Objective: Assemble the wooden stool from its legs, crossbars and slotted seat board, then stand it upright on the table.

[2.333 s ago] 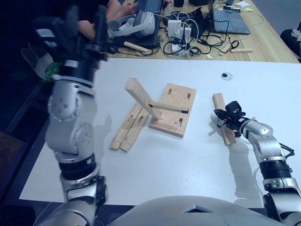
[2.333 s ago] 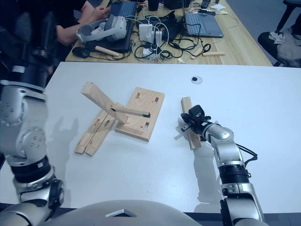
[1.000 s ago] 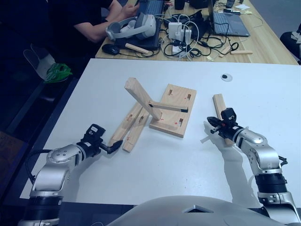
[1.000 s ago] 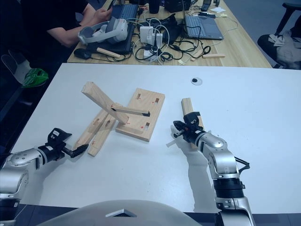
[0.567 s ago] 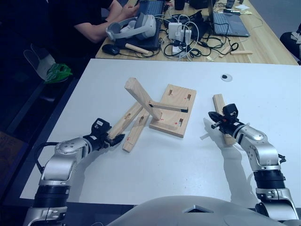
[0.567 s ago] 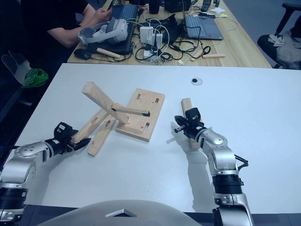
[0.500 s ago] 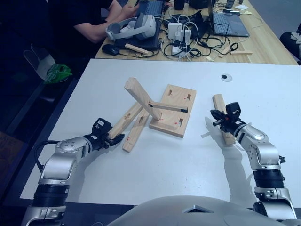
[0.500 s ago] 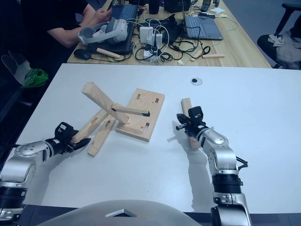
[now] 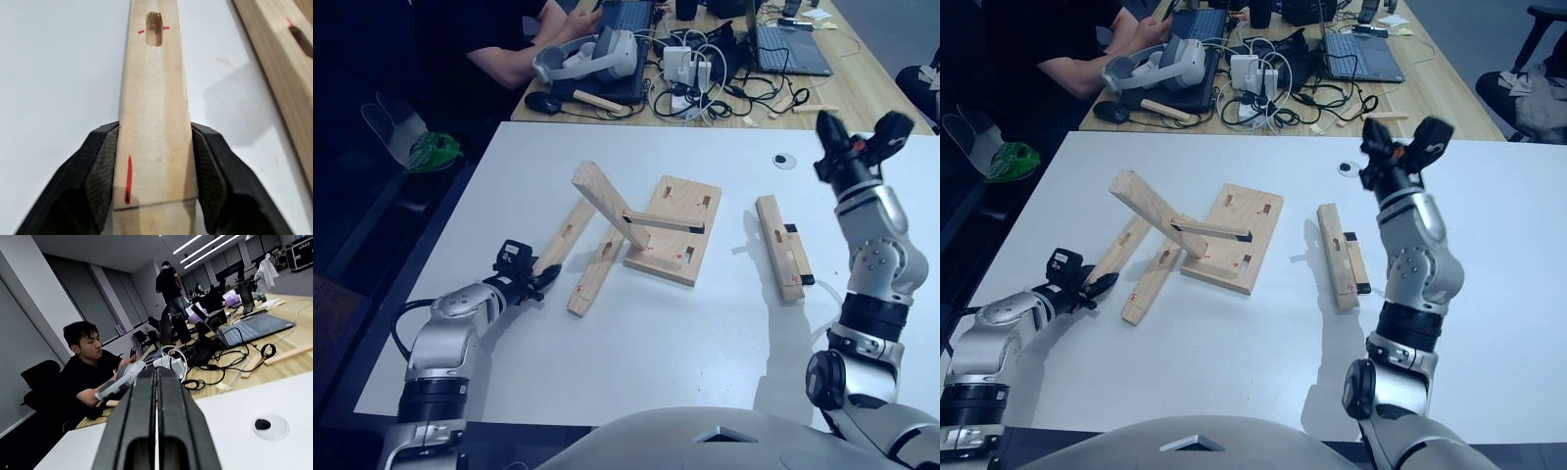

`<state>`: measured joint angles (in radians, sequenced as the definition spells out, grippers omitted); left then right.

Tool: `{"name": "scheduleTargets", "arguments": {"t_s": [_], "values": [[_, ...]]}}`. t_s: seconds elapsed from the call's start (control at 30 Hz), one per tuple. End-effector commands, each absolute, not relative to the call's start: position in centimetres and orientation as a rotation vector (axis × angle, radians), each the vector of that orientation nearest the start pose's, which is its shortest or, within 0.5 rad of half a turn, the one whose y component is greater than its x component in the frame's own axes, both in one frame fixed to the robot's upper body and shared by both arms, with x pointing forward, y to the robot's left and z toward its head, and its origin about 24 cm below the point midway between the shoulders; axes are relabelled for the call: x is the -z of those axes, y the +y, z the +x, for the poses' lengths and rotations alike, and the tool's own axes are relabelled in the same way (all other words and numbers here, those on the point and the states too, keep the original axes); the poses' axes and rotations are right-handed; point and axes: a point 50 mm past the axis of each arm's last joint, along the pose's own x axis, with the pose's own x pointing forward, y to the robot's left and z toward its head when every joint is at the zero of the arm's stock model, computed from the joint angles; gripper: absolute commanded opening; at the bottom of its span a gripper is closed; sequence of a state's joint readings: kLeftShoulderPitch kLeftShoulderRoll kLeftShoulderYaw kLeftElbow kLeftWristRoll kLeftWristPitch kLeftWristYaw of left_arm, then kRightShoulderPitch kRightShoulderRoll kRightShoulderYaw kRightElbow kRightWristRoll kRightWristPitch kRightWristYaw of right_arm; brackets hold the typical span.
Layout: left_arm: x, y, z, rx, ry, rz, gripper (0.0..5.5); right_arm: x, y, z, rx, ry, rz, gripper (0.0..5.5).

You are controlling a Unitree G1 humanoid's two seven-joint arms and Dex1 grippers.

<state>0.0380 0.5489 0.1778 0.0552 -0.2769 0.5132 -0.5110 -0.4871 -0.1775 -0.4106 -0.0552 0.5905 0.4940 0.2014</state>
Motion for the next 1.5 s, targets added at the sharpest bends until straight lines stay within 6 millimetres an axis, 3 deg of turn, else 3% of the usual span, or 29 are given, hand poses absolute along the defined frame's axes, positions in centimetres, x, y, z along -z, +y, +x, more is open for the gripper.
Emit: {"name": "scheduleTargets", "arguments": {"t_s": [0.03, 0.2, 0.3, 0.37, 0.47, 0.53, 0.63, 0.77, 0.83, 1.07, 1.33, 1.5], "values": [[-9.8, 29.1, 27.5, 0.116, 0.183, 0.072, 2.06, -20.2, -19.3, 32.8, -0.316, -0.249, 0.452, 0.33], [-21.9, 29.5, 31.9, 0.049, -0.303, 0.152, 2.06, -26.2, -14.3, 32.9, -0.666, -0.334, 0.473, 1.10], [-28.3, 26.0, 32.6, 0.201, -0.560, 0.285, 2.06, -29.4, -12.8, 31.9, -0.824, -0.406, 0.527, 1.54], [-29.8, 22.7, 32.5, 0.351, -0.650, 0.333, 2.06, -30.7, -12.3, 31.1, -0.907, -0.432, 0.564, 1.92], [-29.3, 17.6, 31.4, 0.600, -0.733, 0.430, 2.06, -31.3, -12.0, 30.2, -0.996, -0.437, 0.633, 2.42], [-28.4, 16.1, 30.7, 0.686, -0.745, 0.463, 2.06, -31.4, -11.7, 29.7, -1.033, -0.432, 0.658, 2.72], [-27.1, 14.8, 30.0, 0.774, -0.740, 0.496, 2.06, -31.4, -11.7, 29.1, -1.073, -0.428, 0.687, 3.14], [-25.2, 14.5, 29.7, 0.841, -0.698, 0.559, 2.06, -31.5, -12.0, 28.3, -1.124, -0.428, 0.691, 3.98], [-24.4, 14.6, 29.6, 0.850, -0.685, 0.580, 2.06, -31.7, -12.4, 28.2, -1.115, -0.438, 0.698, 3.99], [-23.2, 15.3, 29.8, 0.849, -0.668, 0.626, 2.05, -30.9, -14.0, 27.0, -1.166, -0.393, 0.693, 2.84], [-22.9, 14.7, 29.2, 0.873, -0.700, 0.663, 2.05, -29.9, -14.3, 27.1, -1.153, -0.337, 0.725, 1.51], [-23.2, 14.1, 28.9, 0.879, -0.739, 0.686, 2.05, -29.5, -14.2, 27.5, -1.115, -0.334, 0.738, 1.23]]}}
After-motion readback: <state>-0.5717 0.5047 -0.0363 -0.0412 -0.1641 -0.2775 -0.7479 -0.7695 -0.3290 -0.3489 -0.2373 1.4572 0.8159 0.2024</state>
